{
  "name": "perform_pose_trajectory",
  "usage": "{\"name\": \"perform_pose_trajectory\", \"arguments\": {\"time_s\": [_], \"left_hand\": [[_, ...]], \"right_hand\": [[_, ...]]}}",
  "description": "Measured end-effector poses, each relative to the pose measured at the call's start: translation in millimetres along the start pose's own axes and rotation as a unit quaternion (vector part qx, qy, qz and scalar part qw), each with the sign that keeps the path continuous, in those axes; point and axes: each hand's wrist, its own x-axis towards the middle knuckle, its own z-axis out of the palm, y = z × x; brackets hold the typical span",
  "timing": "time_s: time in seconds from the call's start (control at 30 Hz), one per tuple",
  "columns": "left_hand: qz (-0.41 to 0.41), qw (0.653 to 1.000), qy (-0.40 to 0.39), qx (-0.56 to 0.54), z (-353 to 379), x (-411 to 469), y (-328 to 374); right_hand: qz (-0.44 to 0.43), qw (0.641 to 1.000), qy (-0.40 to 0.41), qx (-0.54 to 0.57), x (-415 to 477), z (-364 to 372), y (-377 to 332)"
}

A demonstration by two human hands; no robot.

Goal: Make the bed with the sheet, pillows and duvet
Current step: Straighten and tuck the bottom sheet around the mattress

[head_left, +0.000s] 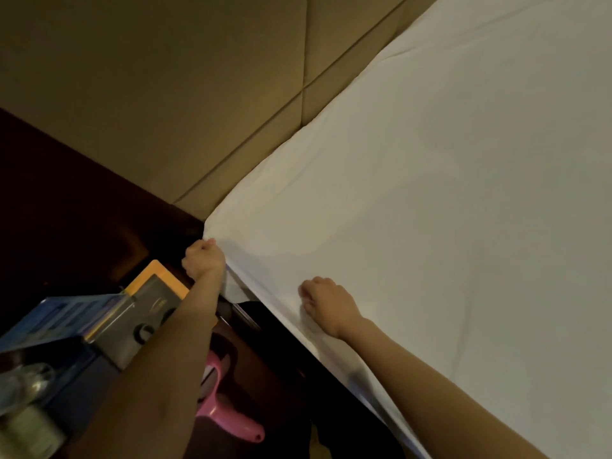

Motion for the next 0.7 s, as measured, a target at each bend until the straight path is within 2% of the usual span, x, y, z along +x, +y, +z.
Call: {"name": "perform_pose_trajectory", "arguments": {"time_s": [0.13, 0.2, 0.33, 0.43, 0.53, 0.6, 0.7], "left_hand": [[-0.019, 0.998, -0.025, 0.047, 4.1, 4.1, 6.2], [-0.001, 0.995, -0.034, 0.094, -1.0, -0.3, 10.5], [0.092, 0.983, -0.009, 0.159, -11.5, -36.7, 22.0], [0.218, 0.964, -0.004, 0.152, -6.4, -82.7, 27.4], [0.277, 0.951, -0.098, 0.096, 11.6, -141.8, 41.5], [0.285, 0.939, -0.186, 0.054, 26.5, -187.8, 53.4], [0.322, 0.907, -0.269, 0.037, 45.6, -262.0, 70.8]], "right_hand": [[0.051, 0.996, 0.068, 0.004, -17.3, -10.0, 37.3], [0.081, 0.992, 0.095, 0.017, -30.6, -13.6, 56.5], [0.140, 0.983, 0.112, 0.039, -67.7, -17.3, 92.6], [0.199, 0.972, 0.103, 0.072, -100.9, -20.4, 112.6], [0.261, 0.945, 0.106, 0.166, -138.2, -28.5, 127.6], [0.287, 0.920, 0.136, 0.231, -167.0, -36.1, 136.1], [0.316, 0.877, 0.193, 0.305, -212.6, -50.1, 147.0]]}}
